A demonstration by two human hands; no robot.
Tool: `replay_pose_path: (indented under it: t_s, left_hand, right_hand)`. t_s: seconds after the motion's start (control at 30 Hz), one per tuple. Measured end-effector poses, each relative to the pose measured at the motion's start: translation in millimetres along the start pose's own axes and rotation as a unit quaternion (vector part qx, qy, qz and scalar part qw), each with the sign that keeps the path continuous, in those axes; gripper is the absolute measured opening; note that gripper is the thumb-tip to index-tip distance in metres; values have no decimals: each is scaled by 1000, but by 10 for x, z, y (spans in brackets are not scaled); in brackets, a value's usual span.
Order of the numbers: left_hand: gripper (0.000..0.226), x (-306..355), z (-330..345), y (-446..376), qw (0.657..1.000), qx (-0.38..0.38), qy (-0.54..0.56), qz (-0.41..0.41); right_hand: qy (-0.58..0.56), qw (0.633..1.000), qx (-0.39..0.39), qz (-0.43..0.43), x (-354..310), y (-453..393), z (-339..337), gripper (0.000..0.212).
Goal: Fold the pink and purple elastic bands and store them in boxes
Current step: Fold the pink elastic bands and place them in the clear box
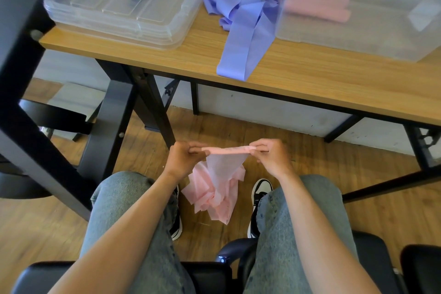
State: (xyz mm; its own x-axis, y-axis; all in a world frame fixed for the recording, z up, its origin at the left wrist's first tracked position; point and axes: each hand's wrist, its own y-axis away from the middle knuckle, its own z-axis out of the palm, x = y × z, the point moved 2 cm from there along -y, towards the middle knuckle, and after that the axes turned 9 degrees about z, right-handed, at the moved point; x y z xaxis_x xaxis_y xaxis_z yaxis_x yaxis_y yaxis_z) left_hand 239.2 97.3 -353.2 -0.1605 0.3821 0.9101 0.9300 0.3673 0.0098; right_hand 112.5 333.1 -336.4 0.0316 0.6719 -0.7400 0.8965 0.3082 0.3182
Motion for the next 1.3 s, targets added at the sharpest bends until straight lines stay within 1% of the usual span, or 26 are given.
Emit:
replay_pose_path:
  t_s: [0.07,0.13,0.2,0.27,0.33,0.47,0.5,0.53,0.57,0.67,0.73,0.8,0.83,0.87,0.93,1.0,1.07,1.1,1.17,1.2,1.27,1.3]
  left_hand:
    - [15,4,24,9,997,-15,-65,45]
    - [9,-4,39,3,994,-22,-95,48]
    - [12,-4,47,4,991,-29,-120,46]
    - [16,13,61,18,990,-34,-125,47]
    - [18,33,70,25,995,-21,-92,37]
    - [5,82,50,1,998,23,50,-30]
    - [8,100,38,1,995,35,86,-47]
    - [13,105,31,2,990,48,120,-62]
    - [16,117,20,5,986,54,141,-73]
    - [12,132,5,26,980,50,173,-83]
    - [17,128,0,29,978,46,183,-84]
    - [29,112,-5,23,978,29,187,-86]
    - [34,100,-10,21,981,18,175,-85]
    - [36,70,-7,18,985,8,155,-81]
    - [29,37,-7,24,996,-9,72,-49]
    - [20,40,8,40,999,-21,-23,14]
    - [10,58,17,51,996,-18,-67,51]
    - [12,90,7,56,995,-7,-81,54]
    - [19,135,-7,59,994,18,-92,62]
    - [18,149,-4,59,994,27,-81,65]
    - [6,184,-14,60,997,40,-27,56]
    - [4,205,-30,58,998,46,2,47]
  right_hand:
    - [27,1000,10,-6,-2,10,7,6]
    - [60,998,30,-9,-13,21,4,3]
    - [93,995,43,-9,-14,38,3,6]
    - [103,994,44,-6,-22,57,6,7]
    - [63,997,35,-3,-35,57,5,7]
    - [-80,997,10,17,-72,29,-16,4]
    - [-108,994,6,20,-78,29,-23,3]
    - [-127,992,3,19,-82,33,-30,6]
    - [-138,990,1,16,-78,29,-31,9]
    - [-134,991,-3,17,-62,22,-28,6]
    - [-121,992,3,26,-50,10,-17,18]
    - [-109,993,6,34,-38,5,-15,30]
    - [-102,994,6,36,-29,1,-16,30]
    - [-91,995,4,35,-19,-3,-16,26]
    - [-57,998,4,21,-3,-7,-13,15]
    - [-25,1000,15,11,-12,4,-5,9]
    - [6,1000,23,3,-17,17,10,5]
    - [22,999,26,-1,-16,27,17,6]
    - [44,999,30,-10,-23,47,21,8]
    - [41,999,31,-16,-40,59,12,9]
    - [-13,999,26,-25,-83,75,-17,6]
    - [-52,998,19,-24,-108,80,-32,5]
